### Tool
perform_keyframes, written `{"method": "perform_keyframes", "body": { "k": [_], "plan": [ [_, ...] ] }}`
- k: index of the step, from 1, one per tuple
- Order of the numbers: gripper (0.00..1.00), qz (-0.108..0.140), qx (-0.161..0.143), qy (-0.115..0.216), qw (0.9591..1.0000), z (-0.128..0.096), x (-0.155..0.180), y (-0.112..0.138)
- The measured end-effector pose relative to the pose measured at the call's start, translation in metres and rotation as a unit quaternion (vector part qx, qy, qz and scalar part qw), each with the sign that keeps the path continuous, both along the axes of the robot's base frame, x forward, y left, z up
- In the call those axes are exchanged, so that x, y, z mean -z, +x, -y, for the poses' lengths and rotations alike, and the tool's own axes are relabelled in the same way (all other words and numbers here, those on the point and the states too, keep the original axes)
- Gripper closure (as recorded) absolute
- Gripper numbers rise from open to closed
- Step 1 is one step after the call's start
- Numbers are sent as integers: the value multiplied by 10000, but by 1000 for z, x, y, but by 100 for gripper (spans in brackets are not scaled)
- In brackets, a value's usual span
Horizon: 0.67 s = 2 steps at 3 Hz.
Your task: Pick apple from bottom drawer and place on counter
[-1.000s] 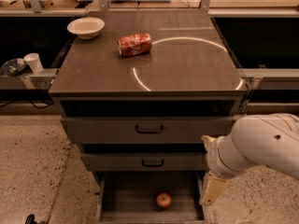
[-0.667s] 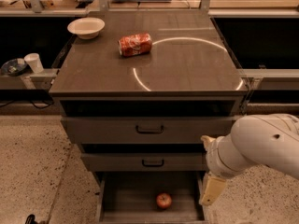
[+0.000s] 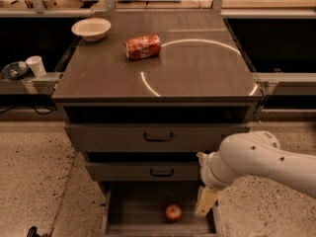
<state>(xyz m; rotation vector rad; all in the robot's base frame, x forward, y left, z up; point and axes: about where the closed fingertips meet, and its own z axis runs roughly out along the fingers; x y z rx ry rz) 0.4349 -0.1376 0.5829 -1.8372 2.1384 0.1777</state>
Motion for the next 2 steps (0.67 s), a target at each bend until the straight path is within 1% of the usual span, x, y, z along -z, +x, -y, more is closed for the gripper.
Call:
{"method": "perform_keyframes", "body": {
  "k": [1,2],
  "plan": [
    [0,88,175,168,9997,-15,59,10],
    [0,262,196,259,9991,-19,57,19]
  ]
}}
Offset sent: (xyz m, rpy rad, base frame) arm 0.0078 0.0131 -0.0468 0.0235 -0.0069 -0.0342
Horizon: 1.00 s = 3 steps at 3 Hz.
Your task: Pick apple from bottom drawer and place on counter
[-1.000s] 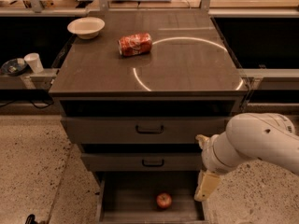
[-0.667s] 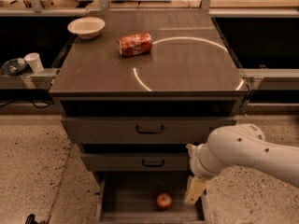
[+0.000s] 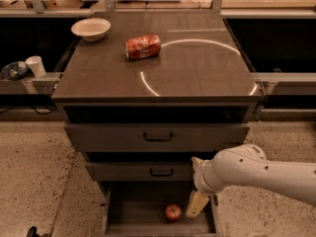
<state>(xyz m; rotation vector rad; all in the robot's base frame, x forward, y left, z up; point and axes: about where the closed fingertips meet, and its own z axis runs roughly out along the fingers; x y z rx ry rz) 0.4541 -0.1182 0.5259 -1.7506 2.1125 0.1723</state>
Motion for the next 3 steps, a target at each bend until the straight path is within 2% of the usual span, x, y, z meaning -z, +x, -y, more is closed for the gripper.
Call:
{"method": "perform_keyframes", "body": {
  "k": [1,2,3],
  "plan": [
    [0,-36,-7,-19,10000,1,-1,-2],
    [0,-143,-77,135,9998,2,25,-1],
    [0,-23,-225,605,9979,2,75,-10]
  ]
}}
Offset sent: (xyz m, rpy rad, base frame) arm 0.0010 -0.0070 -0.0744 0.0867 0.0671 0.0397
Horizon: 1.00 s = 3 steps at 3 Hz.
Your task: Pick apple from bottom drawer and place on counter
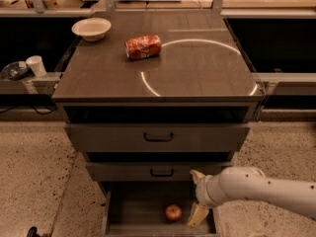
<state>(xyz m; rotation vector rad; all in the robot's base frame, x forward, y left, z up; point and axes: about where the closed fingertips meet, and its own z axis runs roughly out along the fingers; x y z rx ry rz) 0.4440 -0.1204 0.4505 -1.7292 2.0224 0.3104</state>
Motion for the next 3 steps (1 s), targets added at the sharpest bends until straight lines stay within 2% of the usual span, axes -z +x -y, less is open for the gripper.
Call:
{"method": "perform_keyframes", "body": {
  "k": [1,2,3],
  "plan": [
    [0,327,-51,481,9983,8,38,-9],
    [0,447,-246,601,9969,12,60,-22],
    [0,310,-311,665,9968,9,63,-20]
  ]
}}
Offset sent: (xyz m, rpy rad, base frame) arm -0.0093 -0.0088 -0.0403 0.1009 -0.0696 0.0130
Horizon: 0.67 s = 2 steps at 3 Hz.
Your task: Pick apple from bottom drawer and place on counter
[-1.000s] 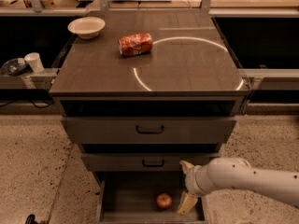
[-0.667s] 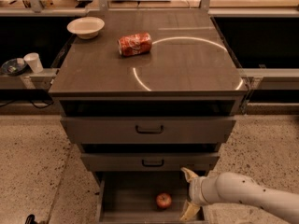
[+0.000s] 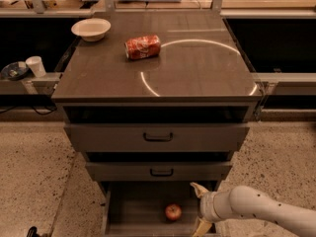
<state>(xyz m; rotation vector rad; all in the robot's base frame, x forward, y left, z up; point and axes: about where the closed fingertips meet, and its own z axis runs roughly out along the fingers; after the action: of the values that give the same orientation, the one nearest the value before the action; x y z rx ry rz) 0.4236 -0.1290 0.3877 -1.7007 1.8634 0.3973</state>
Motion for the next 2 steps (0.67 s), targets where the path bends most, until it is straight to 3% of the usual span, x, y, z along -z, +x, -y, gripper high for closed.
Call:
{"method": "perform_keyframes", "body": {
  "k": [1,2],
  "plan": [
    [0,-366,-121,102,9992,-3,35,7],
    [18,-617,-47,253,9978,-5,87,14]
  ]
}}
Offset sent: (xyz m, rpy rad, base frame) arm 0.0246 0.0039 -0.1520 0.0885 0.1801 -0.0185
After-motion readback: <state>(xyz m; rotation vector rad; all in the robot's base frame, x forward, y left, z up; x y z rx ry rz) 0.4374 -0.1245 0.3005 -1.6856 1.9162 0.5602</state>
